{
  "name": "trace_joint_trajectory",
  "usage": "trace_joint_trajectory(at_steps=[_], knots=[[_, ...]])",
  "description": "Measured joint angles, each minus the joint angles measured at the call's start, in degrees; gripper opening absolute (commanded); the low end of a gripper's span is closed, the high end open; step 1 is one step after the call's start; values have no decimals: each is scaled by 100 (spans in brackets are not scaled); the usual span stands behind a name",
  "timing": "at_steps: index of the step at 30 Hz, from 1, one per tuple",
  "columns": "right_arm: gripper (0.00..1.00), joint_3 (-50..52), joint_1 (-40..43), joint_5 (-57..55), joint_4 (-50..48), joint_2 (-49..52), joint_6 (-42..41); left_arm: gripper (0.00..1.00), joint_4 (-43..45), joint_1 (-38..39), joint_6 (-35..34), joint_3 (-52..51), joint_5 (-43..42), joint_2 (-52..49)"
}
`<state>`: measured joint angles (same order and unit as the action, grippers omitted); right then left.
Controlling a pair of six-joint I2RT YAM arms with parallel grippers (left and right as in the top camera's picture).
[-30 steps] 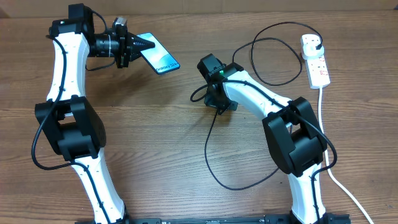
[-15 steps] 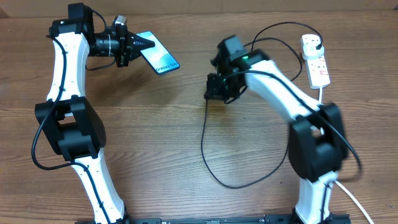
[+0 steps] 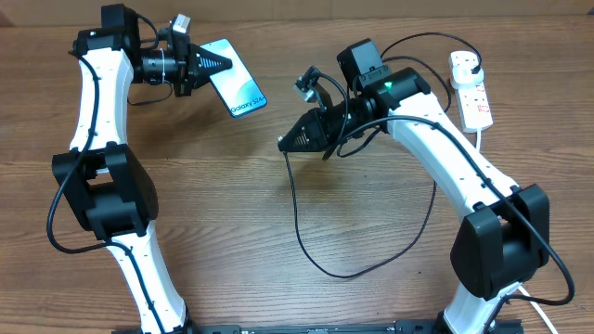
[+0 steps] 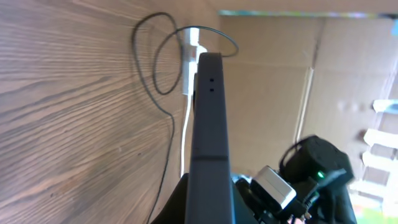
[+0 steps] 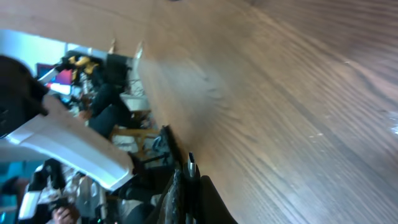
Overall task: Plug charger to phone and switch on socket
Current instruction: 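Lift the cable end with the right gripper toward the phone's bottom port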
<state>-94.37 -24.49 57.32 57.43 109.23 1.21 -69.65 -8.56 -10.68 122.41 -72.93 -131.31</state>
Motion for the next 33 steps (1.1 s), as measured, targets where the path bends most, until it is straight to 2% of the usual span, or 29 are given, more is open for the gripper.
trace_joint_trajectory(at_steps=[13,23,33], knots=[[4,0,-221,726,-551,343,90,4,-264,39,704,0,-562,0],[4,7,-181,896,-1178,483,-278,4,-1012,70,1414,0,-765,0],[4,7,105,1117,-1327,483,-426,4,-1519,70,2026,0,-789,0]])
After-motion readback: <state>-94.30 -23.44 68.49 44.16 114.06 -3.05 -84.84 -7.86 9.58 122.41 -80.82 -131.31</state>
